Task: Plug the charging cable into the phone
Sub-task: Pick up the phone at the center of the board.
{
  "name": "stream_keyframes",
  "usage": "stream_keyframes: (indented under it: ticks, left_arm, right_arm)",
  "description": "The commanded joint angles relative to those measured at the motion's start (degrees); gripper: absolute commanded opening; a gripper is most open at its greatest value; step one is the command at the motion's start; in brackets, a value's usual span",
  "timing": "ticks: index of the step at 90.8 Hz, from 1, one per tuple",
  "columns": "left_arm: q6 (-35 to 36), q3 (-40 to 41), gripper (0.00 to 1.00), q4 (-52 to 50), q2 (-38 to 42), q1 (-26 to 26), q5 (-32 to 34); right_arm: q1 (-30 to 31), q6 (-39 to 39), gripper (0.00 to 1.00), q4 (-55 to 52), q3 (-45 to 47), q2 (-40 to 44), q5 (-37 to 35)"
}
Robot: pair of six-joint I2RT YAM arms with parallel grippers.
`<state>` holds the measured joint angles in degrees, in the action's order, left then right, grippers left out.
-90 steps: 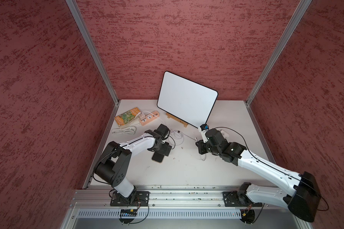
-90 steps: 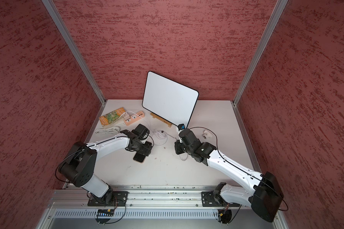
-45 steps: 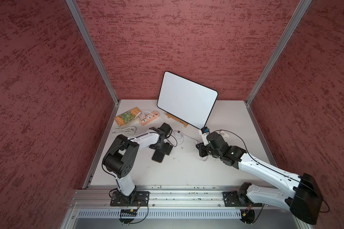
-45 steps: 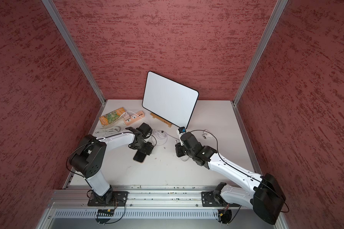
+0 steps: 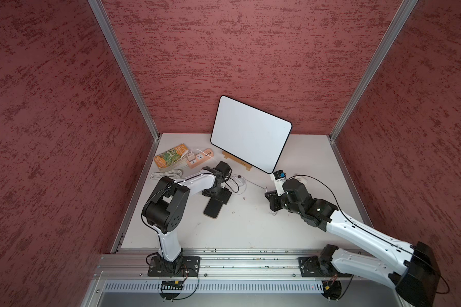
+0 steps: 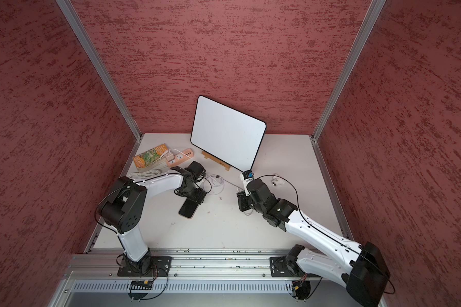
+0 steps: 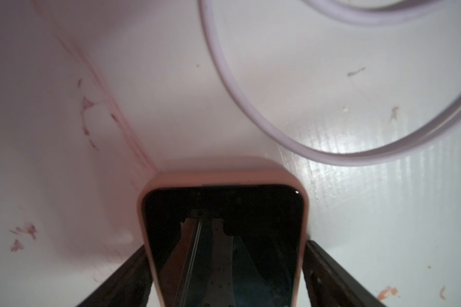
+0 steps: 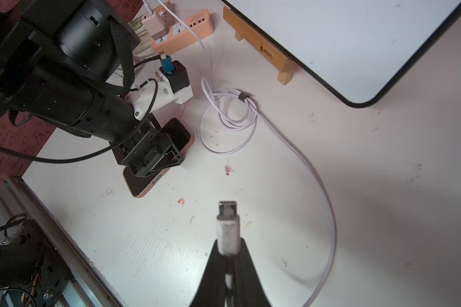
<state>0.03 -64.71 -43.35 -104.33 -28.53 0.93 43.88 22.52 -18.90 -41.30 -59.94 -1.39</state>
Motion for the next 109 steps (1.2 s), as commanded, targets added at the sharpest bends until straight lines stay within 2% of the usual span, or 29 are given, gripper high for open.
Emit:
stream_keyframes:
  ticks: [1,21,29,43,53,68,79,92,109]
  left_arm:
    - [0.72,0.87,0.81,-1.83,-3.50,0.47,-0.73]
    - [0.20,0.36,0.57,-2.88,-4.26,0.69,-0.74]
    - [-0.30,-0.46,0.40,-4.02,-4.56,0.79,-1.16]
    - [-1.82,-1.57,0.00,-5.17,-3.29,1.07,-2.74]
    - [-3.73,-2.21,0.00,-4.63,-1.43,1.51,-5.74]
    - [-9.61,-2.25,0.00,-3.09,2.18,3.81,-6.90]
    - [-13.53,-0.90,0.00,0.22,4.75,5.94,-13.78]
    - [-23.12,4.71,0.00,11.07,10.18,9.40,-23.48]
    - [-40.47,11.63,0.00,24.29,15.07,12.76,-29.98]
  right_arm:
    - [-0.40,0.45,0.00,1.33,0.93,0.54,-1.67]
    - [-0.37,0.55,0.00,1.41,1.57,1.11,-2.77]
    - [-0.38,0.64,0.00,1.48,1.70,1.38,-3.08]
    - [-0.39,0.76,0.00,2.24,1.57,1.08,-3.06]
    - [-0.38,0.67,0.00,2.59,1.49,0.59,-2.97]
    - [-0.37,0.41,0.00,3.01,1.18,-0.29,-3.07]
    - [-0.37,0.24,0.00,3.61,0.88,-1.07,-3.02]
    - [-0.39,0.23,0.00,4.49,1.11,-1.66,-2.99]
    - [-0.38,0.19,0.00,5.06,2.00,-1.11,-3.82]
